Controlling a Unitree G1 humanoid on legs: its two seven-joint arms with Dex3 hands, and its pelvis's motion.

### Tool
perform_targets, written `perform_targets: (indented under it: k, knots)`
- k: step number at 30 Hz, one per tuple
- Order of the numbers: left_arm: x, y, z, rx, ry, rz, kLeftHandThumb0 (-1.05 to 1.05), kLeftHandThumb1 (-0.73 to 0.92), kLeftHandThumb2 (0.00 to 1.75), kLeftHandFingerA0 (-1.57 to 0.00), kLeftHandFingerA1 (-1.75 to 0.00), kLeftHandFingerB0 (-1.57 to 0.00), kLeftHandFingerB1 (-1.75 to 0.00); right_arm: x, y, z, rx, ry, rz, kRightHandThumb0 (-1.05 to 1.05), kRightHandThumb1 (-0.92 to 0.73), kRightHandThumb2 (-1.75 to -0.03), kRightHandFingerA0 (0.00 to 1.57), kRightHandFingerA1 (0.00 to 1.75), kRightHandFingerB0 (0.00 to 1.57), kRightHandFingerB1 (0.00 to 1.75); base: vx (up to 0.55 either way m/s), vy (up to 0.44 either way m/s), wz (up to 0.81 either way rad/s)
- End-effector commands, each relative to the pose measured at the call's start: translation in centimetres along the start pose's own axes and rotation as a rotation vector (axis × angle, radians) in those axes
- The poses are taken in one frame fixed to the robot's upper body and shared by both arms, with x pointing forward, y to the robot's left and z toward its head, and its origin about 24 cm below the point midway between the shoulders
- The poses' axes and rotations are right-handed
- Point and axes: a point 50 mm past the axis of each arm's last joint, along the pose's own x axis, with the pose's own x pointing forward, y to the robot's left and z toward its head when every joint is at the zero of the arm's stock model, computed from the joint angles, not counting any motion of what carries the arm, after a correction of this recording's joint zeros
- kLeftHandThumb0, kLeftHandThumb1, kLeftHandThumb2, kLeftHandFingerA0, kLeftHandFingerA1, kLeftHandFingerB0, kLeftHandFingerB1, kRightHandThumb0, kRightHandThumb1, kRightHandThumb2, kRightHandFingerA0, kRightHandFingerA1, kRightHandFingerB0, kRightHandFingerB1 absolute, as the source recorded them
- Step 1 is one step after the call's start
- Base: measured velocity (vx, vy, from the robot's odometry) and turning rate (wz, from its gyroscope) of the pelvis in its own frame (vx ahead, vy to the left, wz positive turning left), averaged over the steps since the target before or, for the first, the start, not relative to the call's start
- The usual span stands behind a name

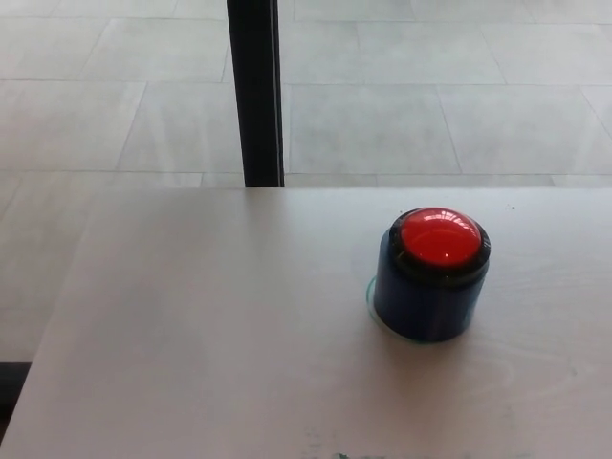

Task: The robot uses its right hand to press the red button kept in the middle of the desk

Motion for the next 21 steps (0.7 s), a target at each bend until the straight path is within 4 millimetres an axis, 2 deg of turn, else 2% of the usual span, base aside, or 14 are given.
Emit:
perform_targets:
  k: [1,4,5,6,7,10,11,13,16,17,18,19,20,21]
  knots:
    - [0.0,0.8,0.7,-0.009,-0.011,-0.003,-0.6,0.92,0.96,-0.51,-1.33,-0.38,-1.03,-0.8,-0.4,-1.7,0.102,0.041,-0.056,-0.9,-0.79,-0.64,0.91,1.36,0.18,1.33,0.0,0.0,0.0]
    - [0.1,0.7,0.8,0.001,-0.011,0.006,-0.59,0.92,0.96,-0.53,-1.35,-0.41,-1.08,-0.9,-0.1,-2.2,0.114,0.072,-0.046,-0.89,-0.76,-0.71,0.98,1.34,0.1,1.32,0.0,0.0,0.0]
    - [0.1,0.8,0.9,0.004,-0.014,0.002,-0.6,0.92,0.98,-0.5,-1.33,-0.4,-1.08,-1.1,0.1,-2.5,0.128,0.082,-0.04,-0.89,-0.8,-0.62,1.0,1.35,0.12,1.19,0.0,0.0,0.0]
    - [0.1,0.9,0.9,0.011,-0.016,0.003,-0.6,0.92,0.98,-0.5,-1.3,-0.41,-1.05,-1.2,0.3,-2.7,0.144,0.086,-0.031,-0.89,-0.74,-0.71,1.02,1.3,0.08,1.31,0.0,0.0,0.0]
    - [0.1,0.9,1.0,0.014,-0.019,0.004,-0.59,0.92,0.98,-0.5,-1.28,-0.4,-1.03,-1.4,0.5,-3.0,0.131,0.097,-0.018,-0.9,-0.77,-0.64,1.03,1.32,0.08,1.15,0.0,0.0,0.0]
    - [0.1,0.9,1.0,0.007,-0.019,0.002,-0.59,0.92,0.98,-0.5,-1.3,-0.39,-1.02,-1.5,0.7,-3.2,0.137,0.114,-0.017,-0.9,-0.77,-0.62,1.02,1.31,0.09,1.17,0.0,0.0,0.0]
    - [0.1,0.9,1.1,-0.005,-0.021,0.003,-0.59,0.92,0.97,-0.5,-1.3,-0.4,-1.05,-1.6,1.1,-3.3,0.135,0.114,-0.001,-0.9,-0.72,-0.7,1.05,1.27,0.05,1.33,0.0,0.0,0.0]
    - [0.1,0.9,1.1,0.009,-0.024,0.011,-0.6,0.92,0.98,-0.49,-1.27,-0.38,-1.02,-1.6,1.3,-3.3,0.132,0.119,0.012,-0.88,-0.73,-0.63,0.99,1.31,0.15,1.17,0.0,0.0,0.0]
    - [0.0,1.1,0.4,-0.002,-0.007,-0.004,-0.61,0.92,0.96,-0.5,-1.3,-0.38,-1.02,-1.8,0.8,-3.4,0.093,0.117,0.039,-0.87,-0.72,-0.69,0.99,1.28,0.11,1.24,0.0,0.0,0.0]
    - [0.0,1.2,0.4,0.003,-0.012,-0.011,-0.59,0.92,1.01,-0.41,-1.38,-0.36,-1.08,-1.9,0.9,-3.5,0.085,0.112,0.054,-0.9,-0.69,-0.66,1.02,1.28,0.15,1.24,0.0,0.0,0.0]
    - [0.0,1.1,0.5,0.0,-0.014,-0.019,-0.6,0.92,1.01,-0.39,-1.37,-0.33,-1.07,-1.9,1.1,-3.5,0.089,0.115,0.054,-0.93,-0.49,-0.98,1.05,1.22,0.32,0.95,0.0,0.0,0.0]
    - [0.0,1.0,0.6,-0.004,-0.01,-0.018,-0.6,0.92,1.0,-0.39,-1.36,-0.33,-1.07,-1.9,1.3,-3.4,0.083,0.118,0.057,-0.9,-0.7,-0.65,1.02,1.27,0.24,1.18,0.0,0.0,0.0]
    - [0.0,0.9,0.7,-0.004,-0.01,-0.017,-0.67,0.77,1.25,-0.59,-1.02,-0.4,-0.84,-2.0,1.4,-3.4,0.085,0.117,0.063,-0.91,-0.71,-0.65,1.01,1.28,0.24,1.18,0.0,0.0,0.0]
    - [0.0,0.9,0.7,-0.003,-0.01,-0.019,-0.61,0.92,0.99,-0.45,-1.38,-0.33,-1.06,-2.0,1.5,-3.4,0.085,0.116,0.068,-0.9,-0.7,-0.63,0.98,1.26,0.22,1.17,0.0,0.0,0.0]
